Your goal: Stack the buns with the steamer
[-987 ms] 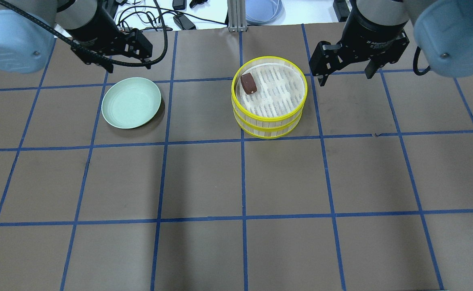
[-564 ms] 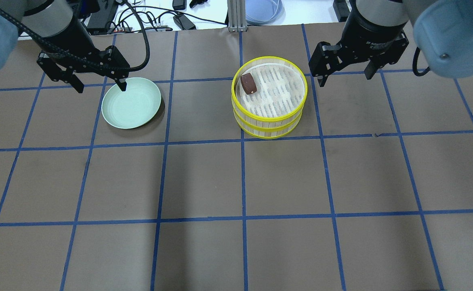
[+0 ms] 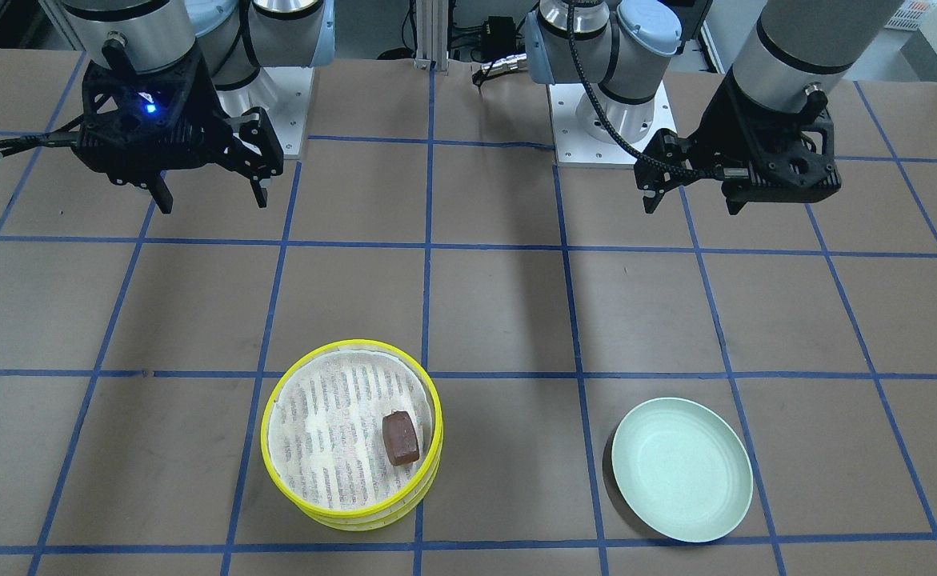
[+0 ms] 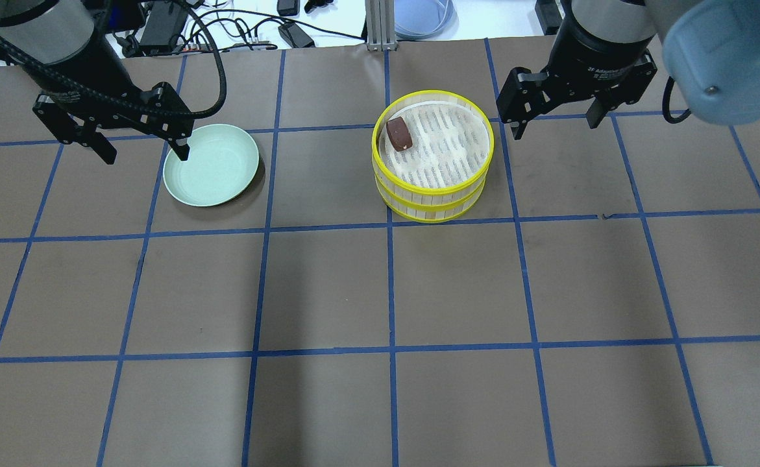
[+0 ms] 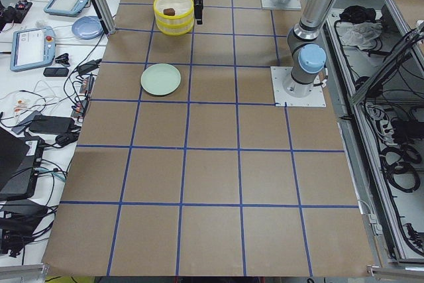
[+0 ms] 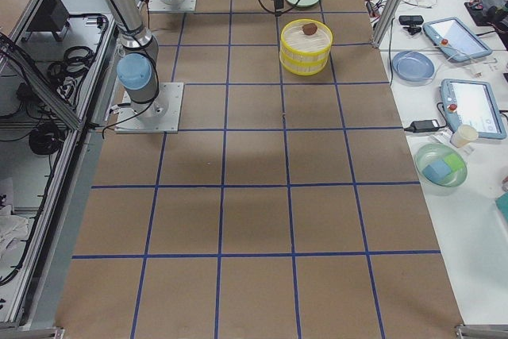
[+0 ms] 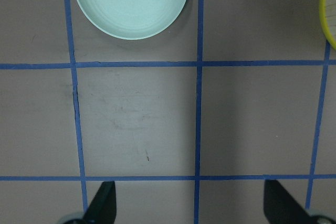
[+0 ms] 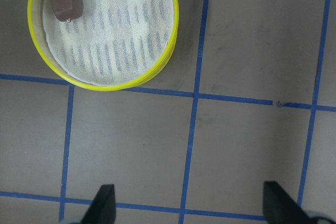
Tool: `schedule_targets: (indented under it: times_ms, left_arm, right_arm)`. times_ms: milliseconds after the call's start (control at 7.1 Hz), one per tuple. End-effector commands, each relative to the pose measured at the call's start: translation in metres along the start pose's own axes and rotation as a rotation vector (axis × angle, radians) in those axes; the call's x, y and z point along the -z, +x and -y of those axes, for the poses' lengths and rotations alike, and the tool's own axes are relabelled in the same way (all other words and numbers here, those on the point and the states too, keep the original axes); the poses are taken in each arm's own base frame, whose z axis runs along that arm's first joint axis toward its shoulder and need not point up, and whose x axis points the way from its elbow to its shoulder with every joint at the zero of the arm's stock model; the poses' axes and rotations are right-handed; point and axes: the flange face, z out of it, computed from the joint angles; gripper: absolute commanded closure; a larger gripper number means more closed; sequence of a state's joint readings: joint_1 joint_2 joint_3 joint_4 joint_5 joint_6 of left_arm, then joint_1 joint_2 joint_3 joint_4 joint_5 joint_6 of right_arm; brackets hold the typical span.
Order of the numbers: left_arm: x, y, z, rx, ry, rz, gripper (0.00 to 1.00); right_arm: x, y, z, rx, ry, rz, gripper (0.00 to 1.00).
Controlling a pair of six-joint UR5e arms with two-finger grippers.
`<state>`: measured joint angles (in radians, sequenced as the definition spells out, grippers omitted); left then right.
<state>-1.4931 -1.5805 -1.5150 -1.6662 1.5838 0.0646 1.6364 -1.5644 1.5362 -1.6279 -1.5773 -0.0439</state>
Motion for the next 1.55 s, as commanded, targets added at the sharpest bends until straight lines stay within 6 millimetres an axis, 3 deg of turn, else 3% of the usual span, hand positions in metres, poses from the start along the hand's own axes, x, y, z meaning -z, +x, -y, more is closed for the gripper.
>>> schedule_targets:
  times_ms: [0,1409]
  left_arm:
    - [-0.007,-0.001,-0.001,0.001,-0.015,0.001,0.0]
    - [-0.017,-0.008,-0.003,0.008,-0.04,-0.001,0.0]
  right_arm:
    - [0.001,0.0,0.0,-0.002,0.004,0.002,0.0]
    - [-0.003,0.0,0.0,-0.002,-0.004,0.005,0.0]
